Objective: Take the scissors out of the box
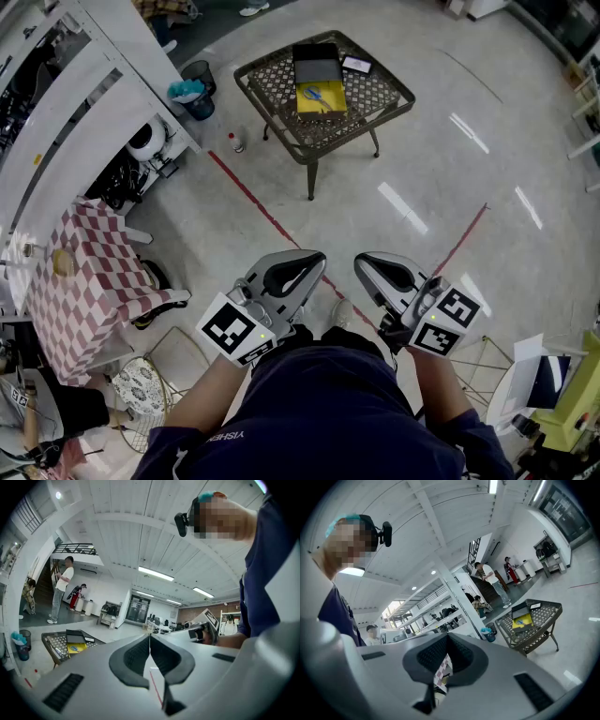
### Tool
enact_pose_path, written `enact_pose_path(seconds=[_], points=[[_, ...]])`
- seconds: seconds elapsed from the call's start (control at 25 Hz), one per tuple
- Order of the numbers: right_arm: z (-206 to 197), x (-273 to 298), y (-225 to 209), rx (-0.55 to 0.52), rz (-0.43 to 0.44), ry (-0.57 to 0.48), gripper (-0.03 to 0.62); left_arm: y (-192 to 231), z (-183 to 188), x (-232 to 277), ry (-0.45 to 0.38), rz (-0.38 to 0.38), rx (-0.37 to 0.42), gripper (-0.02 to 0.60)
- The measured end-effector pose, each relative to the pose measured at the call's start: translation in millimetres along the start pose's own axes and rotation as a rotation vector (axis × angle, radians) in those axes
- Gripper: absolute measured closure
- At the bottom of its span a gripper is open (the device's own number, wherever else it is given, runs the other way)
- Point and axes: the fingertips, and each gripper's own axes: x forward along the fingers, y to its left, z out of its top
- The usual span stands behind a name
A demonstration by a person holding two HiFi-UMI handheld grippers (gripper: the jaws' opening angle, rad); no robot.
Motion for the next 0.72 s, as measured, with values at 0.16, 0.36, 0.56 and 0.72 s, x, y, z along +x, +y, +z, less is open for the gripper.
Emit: enact_pose_path(seconds=[0.16, 0.36, 0.56, 0.72], points=[[-0.1, 0.6, -3.1, 0.003, -0.002, -0.001, 0.577, 1.6, -2.5, 1.9, 0.005, 0.0, -0.003, 0.555], [-7.1, -4.4, -7.5, -0.038, -0.024, 0.039, 0.577, -0.1, -10.0, 6.2, 0.017, 0.001, -0.013, 0.555], [-18.9, -19.9, -17.6, -0.071, -0.028, 0.092, 0.577, -4.4, -23.6, 16.1, 0.042, 0.014, -0.024, 0.555], [-17.6, -37.0, -29.1, -0.059, -0.015, 0.094, 0.577, -12.4, -27.1, 29.2, 0.052, 0.033, -0.018, 0.555]])
